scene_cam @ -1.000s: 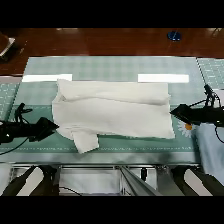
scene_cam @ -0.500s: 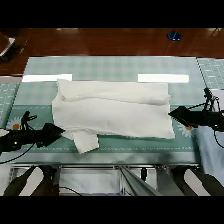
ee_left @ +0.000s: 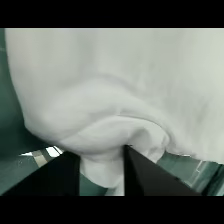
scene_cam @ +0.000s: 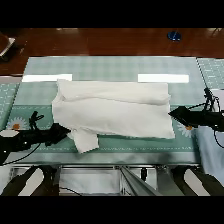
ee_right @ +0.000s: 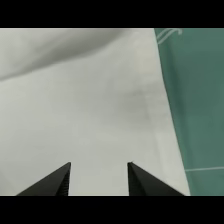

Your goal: Fold the shirts.

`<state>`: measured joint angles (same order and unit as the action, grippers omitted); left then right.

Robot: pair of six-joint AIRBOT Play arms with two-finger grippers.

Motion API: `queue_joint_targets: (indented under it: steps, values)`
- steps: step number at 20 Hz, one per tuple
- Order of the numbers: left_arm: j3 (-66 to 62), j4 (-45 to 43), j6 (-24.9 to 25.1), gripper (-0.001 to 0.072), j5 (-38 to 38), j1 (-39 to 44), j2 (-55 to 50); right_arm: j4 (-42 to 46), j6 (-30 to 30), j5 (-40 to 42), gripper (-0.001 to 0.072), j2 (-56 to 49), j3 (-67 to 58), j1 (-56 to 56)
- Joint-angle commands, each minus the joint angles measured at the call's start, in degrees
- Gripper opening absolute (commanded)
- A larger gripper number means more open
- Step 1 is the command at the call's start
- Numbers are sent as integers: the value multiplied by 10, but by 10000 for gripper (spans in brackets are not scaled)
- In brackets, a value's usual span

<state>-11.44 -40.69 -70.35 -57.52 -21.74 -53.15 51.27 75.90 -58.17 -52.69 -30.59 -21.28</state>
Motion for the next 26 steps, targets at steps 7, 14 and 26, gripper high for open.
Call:
queue_joint_targets:
  steps: [7,14,26]
  values:
    - [-43,17,14,25,0,40,0,197,89,-116,414,0,10,-65]
    - [-45,17,14,25,-11,40,0,160,89,-114,414,-16,53,-65]
    - [-109,17,22,25,-42,40,0,0,-19,-43,20,-120,-27,29]
